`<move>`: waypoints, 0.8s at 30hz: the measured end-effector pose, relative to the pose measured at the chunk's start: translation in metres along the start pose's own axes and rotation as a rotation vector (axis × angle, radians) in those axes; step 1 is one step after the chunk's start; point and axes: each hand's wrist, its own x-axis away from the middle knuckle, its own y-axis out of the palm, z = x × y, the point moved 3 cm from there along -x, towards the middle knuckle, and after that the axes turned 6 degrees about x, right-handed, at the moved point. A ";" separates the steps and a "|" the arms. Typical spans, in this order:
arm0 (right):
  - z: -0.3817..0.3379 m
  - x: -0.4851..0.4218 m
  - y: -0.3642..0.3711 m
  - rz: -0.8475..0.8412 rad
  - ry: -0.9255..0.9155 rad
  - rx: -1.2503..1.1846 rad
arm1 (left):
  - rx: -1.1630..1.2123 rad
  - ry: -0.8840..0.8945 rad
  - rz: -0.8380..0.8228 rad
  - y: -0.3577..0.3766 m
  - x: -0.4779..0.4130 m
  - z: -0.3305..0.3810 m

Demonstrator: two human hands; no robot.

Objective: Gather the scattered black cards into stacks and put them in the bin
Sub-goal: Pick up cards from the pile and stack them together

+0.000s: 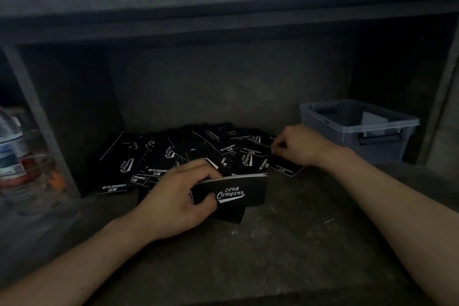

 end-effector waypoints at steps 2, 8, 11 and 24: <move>0.002 0.002 -0.014 0.216 0.061 0.046 | -0.001 -0.006 0.019 -0.001 0.000 -0.001; -0.033 0.020 -0.032 -0.039 -0.238 -0.727 | -0.101 -0.035 0.064 -0.005 0.001 -0.006; -0.057 0.029 -0.017 -0.359 -0.327 -0.824 | -0.032 -0.056 0.026 -0.003 0.001 -0.006; -0.025 0.002 0.012 -0.194 -0.221 -0.178 | 0.028 -0.034 0.012 -0.002 0.000 -0.007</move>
